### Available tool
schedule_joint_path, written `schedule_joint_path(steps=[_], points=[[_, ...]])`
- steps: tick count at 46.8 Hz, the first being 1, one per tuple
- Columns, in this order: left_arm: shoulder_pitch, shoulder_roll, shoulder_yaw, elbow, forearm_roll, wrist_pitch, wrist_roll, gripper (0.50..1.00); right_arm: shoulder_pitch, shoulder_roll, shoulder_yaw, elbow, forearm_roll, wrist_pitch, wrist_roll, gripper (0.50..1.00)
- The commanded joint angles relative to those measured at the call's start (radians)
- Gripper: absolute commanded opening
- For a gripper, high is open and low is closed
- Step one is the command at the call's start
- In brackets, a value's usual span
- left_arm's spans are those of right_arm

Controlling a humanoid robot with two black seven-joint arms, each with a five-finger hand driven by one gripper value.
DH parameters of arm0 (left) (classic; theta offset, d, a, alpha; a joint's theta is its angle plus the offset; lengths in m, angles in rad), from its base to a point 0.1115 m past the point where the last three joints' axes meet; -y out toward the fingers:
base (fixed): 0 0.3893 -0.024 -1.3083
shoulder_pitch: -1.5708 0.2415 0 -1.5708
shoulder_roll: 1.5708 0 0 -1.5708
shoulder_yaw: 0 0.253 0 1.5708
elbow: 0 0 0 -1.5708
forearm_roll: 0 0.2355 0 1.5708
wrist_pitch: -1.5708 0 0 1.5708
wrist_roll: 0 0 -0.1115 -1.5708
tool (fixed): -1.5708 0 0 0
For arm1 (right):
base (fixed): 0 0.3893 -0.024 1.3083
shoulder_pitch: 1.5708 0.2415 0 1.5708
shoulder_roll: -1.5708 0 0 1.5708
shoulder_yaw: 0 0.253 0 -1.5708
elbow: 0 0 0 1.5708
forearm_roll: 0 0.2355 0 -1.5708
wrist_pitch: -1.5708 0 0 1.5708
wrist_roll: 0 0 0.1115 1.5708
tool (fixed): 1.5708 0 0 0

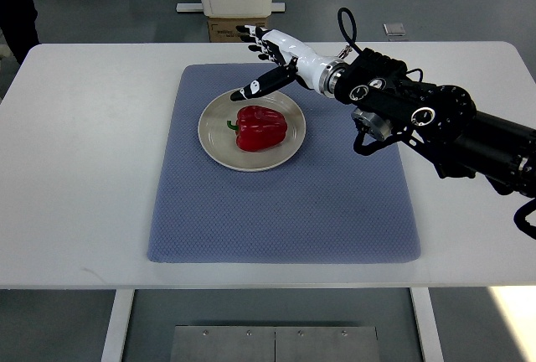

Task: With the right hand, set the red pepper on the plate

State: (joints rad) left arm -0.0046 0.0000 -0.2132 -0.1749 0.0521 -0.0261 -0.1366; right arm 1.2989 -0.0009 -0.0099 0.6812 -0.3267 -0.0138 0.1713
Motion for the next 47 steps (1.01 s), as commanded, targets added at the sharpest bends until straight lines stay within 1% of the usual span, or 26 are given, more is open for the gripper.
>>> schedule_joint_path(steps=[1,5,9,13,20,37,43,47], points=[[0.000,0.000,0.000,0.000,0.000,0.000,0.000,1.000,-0.023,-0.017,0.059,0.000,0.009,0.000,-0.012,0.998],[0.000,0.000,0.000,0.000,0.000,0.000,0.000,1.000,-0.052,-0.042,0.131,-0.002,0.009,0.000,-0.018,0.998],[0.000,0.000,0.000,0.000,0.000,0.000,0.000,1.000,-0.082,-0.045,0.205,-0.008,0.009,-0.003,-0.027,0.998],[0.000,0.000,0.000,0.000,0.000,0.000,0.000,1.000,-0.115,-0.044,0.303,-0.031,0.009,-0.031,-0.039,0.998],[0.000,0.000,0.000,0.000,0.000,0.000,0.000,1.000,-0.167,-0.040,0.450,-0.035,0.008,-0.080,-0.065,0.998],[0.000,0.000,0.000,0.000,0.000,0.000,0.000,1.000,-0.277,-0.014,0.725,-0.037,-0.001,-0.193,-0.061,0.998],[0.000,0.000,0.000,0.000,0.000,0.000,0.000,1.000,-0.314,-0.002,0.815,-0.035,-0.006,-0.201,-0.056,1.000],[0.000,0.000,0.000,0.000,0.000,0.000,0.000,1.000,-0.339,0.001,0.876,-0.034,-0.006,-0.201,-0.024,1.000]])
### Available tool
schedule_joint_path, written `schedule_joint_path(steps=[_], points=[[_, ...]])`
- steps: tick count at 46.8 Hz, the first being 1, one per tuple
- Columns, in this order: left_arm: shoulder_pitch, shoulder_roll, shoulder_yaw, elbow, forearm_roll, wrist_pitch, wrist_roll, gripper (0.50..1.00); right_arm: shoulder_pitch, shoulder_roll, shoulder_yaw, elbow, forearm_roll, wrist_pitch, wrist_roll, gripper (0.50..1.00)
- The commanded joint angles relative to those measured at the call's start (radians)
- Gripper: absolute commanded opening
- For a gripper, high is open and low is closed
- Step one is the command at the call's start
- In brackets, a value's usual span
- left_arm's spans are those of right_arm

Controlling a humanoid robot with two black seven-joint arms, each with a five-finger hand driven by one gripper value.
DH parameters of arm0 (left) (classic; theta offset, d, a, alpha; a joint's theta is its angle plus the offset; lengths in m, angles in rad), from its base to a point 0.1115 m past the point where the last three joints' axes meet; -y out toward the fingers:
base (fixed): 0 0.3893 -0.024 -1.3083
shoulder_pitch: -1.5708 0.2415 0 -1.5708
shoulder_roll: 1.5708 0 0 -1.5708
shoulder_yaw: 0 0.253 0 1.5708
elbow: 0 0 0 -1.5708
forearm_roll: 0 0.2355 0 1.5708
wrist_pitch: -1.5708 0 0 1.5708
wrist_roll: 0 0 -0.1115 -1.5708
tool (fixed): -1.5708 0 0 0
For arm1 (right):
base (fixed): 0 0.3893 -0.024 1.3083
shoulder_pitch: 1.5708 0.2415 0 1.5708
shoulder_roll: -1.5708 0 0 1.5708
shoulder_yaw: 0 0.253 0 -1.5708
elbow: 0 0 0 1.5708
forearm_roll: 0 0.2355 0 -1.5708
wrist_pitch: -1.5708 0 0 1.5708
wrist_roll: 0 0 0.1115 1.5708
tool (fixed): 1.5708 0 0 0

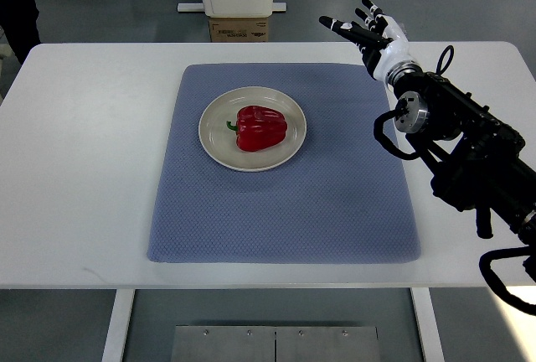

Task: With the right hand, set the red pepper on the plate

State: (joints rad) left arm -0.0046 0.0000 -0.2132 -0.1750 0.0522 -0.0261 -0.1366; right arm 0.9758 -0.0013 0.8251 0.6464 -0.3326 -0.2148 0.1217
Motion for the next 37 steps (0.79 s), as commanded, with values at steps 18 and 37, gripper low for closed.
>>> schedule_joint_path(steps=[18,37], points=[[0.000,0.000,0.000,0.000,0.000,0.000,0.000,1.000,-0.123,0.001,0.267,0.004,-0.006,0.002,0.236,1.000],[0.000,0.000,0.000,0.000,0.000,0.000,0.000,1.000,-0.143,0.001,0.247,0.019,-0.022,0.028,0.156,1.000]])
